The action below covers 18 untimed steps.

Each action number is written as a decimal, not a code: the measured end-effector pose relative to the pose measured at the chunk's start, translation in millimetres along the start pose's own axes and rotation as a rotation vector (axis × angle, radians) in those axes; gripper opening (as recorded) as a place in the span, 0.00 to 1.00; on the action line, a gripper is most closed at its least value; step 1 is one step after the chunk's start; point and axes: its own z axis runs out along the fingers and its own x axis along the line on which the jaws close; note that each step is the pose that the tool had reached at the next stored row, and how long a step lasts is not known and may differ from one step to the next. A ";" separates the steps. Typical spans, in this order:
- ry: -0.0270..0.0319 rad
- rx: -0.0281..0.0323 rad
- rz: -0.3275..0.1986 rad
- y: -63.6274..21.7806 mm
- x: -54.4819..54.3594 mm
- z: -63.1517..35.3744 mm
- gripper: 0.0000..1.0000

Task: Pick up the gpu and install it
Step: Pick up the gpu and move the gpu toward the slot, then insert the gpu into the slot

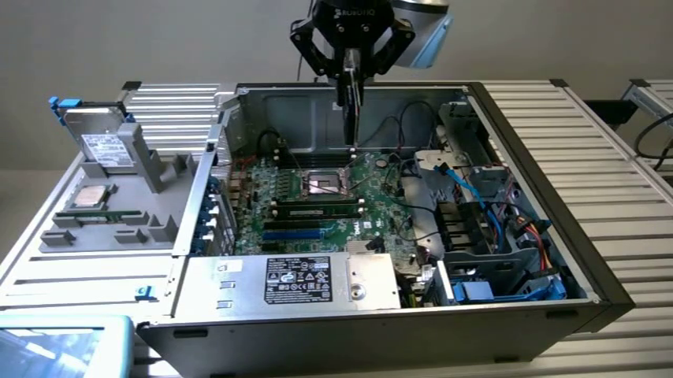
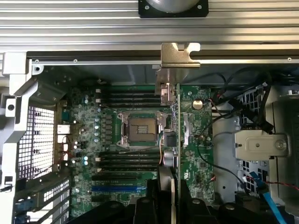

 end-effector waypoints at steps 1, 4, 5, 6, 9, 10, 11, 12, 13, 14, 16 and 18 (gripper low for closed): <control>0.0000 0.0000 0.000 0.0 0.0 0.0 0.28; 0.0000 0.0000 0.000 0.0 0.0 0.0 0.28; 0.0001 0.0001 0.000 0.0 0.0 0.0 0.28; 0.0002 0.0000 -0.003 0.0 0.0 0.0 0.28; 0.0047 -0.0009 -0.051 0.1 -0.1 0.0 0.28; 0.0064 -0.0014 -0.069 0.1 0.0 0.1 0.28; 0.0079 -0.0019 -0.087 0.0 0.0 0.1 0.28; 0.0095 -0.0023 -0.105 0.0 0.0 0.1 0.28; 0.0111 -0.0027 -0.123 0.0 0.0 0.2 0.28; 0.0128 -0.0032 -0.142 0.0 0.0 0.2 0.28; 0.0160 -0.0041 -0.178 0.0 0.0 0.2 0.28; 0.0191 -0.0049 -0.214 0.0 0.0 0.3 0.28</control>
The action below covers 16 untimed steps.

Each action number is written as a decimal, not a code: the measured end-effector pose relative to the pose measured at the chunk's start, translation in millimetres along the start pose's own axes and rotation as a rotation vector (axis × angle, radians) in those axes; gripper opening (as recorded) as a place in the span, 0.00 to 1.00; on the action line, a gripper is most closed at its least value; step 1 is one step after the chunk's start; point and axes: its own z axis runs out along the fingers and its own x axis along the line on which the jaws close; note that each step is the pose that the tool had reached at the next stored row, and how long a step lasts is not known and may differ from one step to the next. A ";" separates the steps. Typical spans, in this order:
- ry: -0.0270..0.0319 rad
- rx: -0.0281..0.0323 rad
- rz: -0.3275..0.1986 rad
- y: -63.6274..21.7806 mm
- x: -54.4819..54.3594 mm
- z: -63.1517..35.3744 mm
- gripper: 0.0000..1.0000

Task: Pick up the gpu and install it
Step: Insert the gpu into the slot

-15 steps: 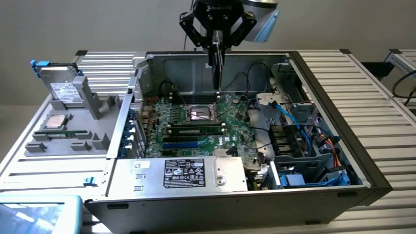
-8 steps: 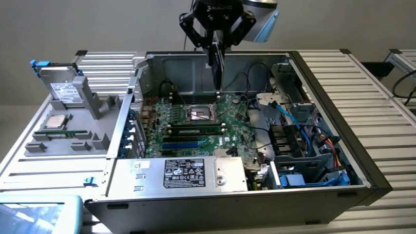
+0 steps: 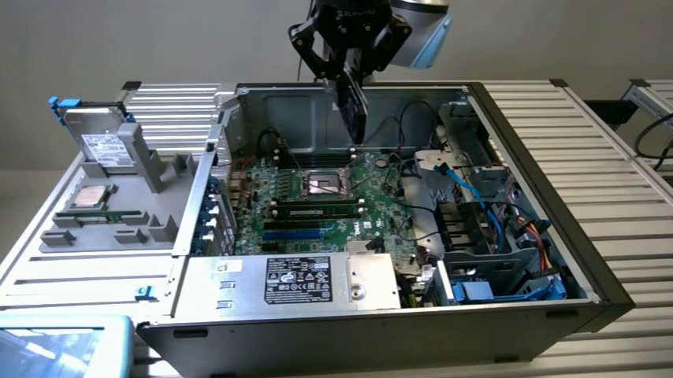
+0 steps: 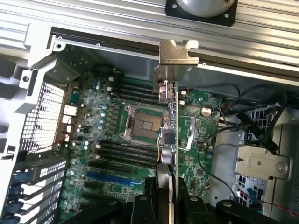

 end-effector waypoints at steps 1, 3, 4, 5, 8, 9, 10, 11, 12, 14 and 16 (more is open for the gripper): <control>0.0016 -0.0004 -0.018 0.0 0.0 0.1 0.28; 0.0048 -0.0012 -0.054 0.0 0.0 0.2 0.28; 0.0064 -0.0016 -0.073 0.0 0.0 0.2 0.28; 0.0079 -0.0021 -0.090 0.0 0.0 0.2 0.28; 0.0127 -0.0034 -0.145 0.0 0.0 0.2 0.28; 0.0143 -0.0037 -0.163 0.0 0.0 0.2 0.28; 0.0159 -0.0042 -0.181 0.0 0.0 0.3 0.28; 0.0175 -0.0045 -0.199 0.0 0.0 0.3 0.28; 0.0192 -0.0049 -0.217 0.0 0.0 0.3 0.28; 0.0225 -0.0058 -0.254 0.0 0.0 0.3 0.28; 0.0256 -0.0067 -0.290 0.0 0.0 0.4 0.28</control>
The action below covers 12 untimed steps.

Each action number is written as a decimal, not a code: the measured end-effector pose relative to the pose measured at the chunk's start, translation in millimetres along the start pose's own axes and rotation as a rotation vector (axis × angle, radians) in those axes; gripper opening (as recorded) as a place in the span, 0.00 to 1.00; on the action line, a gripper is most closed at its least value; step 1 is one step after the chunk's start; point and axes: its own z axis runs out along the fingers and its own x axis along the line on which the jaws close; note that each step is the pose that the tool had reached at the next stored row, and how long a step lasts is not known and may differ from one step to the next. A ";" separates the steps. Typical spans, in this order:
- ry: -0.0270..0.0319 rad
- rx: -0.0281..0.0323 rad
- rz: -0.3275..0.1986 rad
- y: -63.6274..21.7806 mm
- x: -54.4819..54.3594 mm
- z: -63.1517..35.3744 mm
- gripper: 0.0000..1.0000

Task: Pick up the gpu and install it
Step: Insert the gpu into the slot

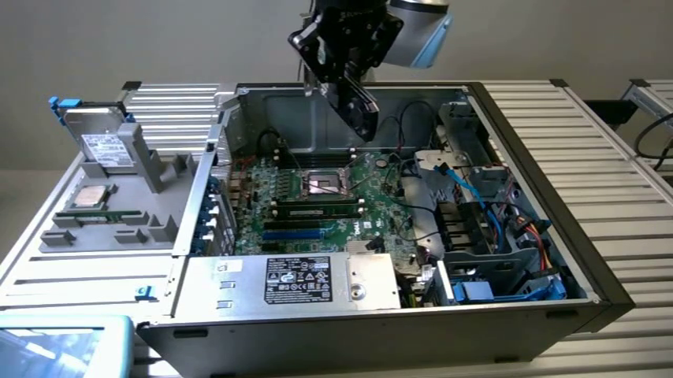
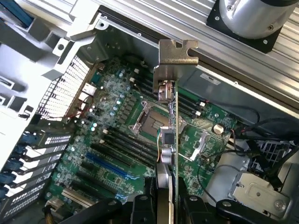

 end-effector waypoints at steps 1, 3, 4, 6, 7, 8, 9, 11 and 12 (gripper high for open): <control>0.0017 -0.0004 -0.018 0.0 0.0 0.0 0.28; 0.0048 -0.0012 -0.054 0.0 0.0 0.1 0.28; 0.0064 -0.0017 -0.073 0.0 0.0 0.1 0.28; 0.0095 -0.0024 -0.108 0.0 0.0 0.1 0.28; 0.0111 -0.0029 -0.126 0.0 0.0 0.2 0.28; 0.0128 -0.0033 -0.144 0.0 0.0 0.2 0.28; 0.0145 -0.0037 -0.163 0.0 0.0 0.2 0.28; 0.0176 -0.0046 -0.199 0.0 0.0 0.3 0.28; 0.0191 -0.0050 -0.217 0.0 0.0 0.3 0.28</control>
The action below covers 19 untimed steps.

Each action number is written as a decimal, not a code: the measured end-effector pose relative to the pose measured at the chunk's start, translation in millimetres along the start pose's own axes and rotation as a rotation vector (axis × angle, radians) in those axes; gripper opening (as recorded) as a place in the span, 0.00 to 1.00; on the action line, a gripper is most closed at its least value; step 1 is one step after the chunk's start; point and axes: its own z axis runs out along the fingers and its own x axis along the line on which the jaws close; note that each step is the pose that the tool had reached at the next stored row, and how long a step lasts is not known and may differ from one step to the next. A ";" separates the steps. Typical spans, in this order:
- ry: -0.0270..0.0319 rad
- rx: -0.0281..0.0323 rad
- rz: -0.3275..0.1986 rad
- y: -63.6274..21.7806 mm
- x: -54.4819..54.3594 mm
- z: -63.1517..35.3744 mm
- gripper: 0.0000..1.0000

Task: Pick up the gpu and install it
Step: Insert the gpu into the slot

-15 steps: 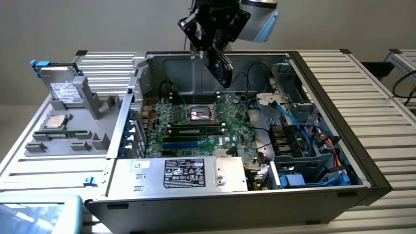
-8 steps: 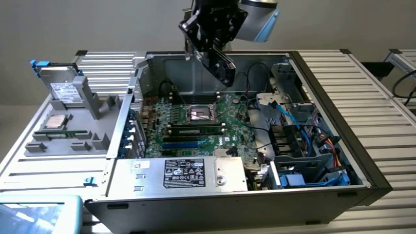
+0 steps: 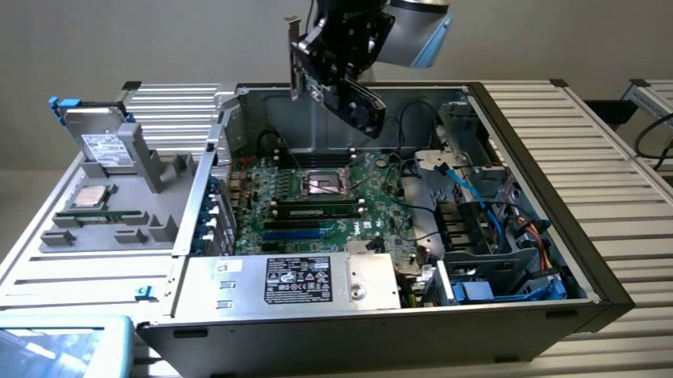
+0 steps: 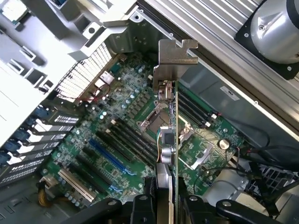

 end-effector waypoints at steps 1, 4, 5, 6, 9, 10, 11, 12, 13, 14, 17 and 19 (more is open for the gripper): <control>0.0017 -0.0004 -0.018 0.0 0.0 0.0 0.28; 0.0066 -0.0016 -0.073 0.0 0.0 0.4 0.28; 0.0081 -0.0020 -0.091 -0.1 0.0 0.7 0.28; 0.0098 -0.0024 -0.108 -0.1 0.0 0.9 0.28; 0.0146 -0.0036 -0.163 -0.1 0.1 1.6 0.28; 0.0163 -0.0040 -0.181 -0.2 0.1 1.8 0.28; 0.0180 -0.0044 -0.200 -0.2 0.1 2.0 0.28; 0.0195 -0.0048 -0.218 -0.2 0.1 2.3 0.28; 0.0210 -0.0053 -0.236 -0.2 0.1 2.5 0.28; 0.0227 -0.0057 -0.254 -0.2 0.1 2.7 0.28; 0.0274 -0.0067 -0.308 -0.3 0.1 3.5 0.28; 0.0305 -0.0073 -0.344 -0.4 0.1 4.0 0.28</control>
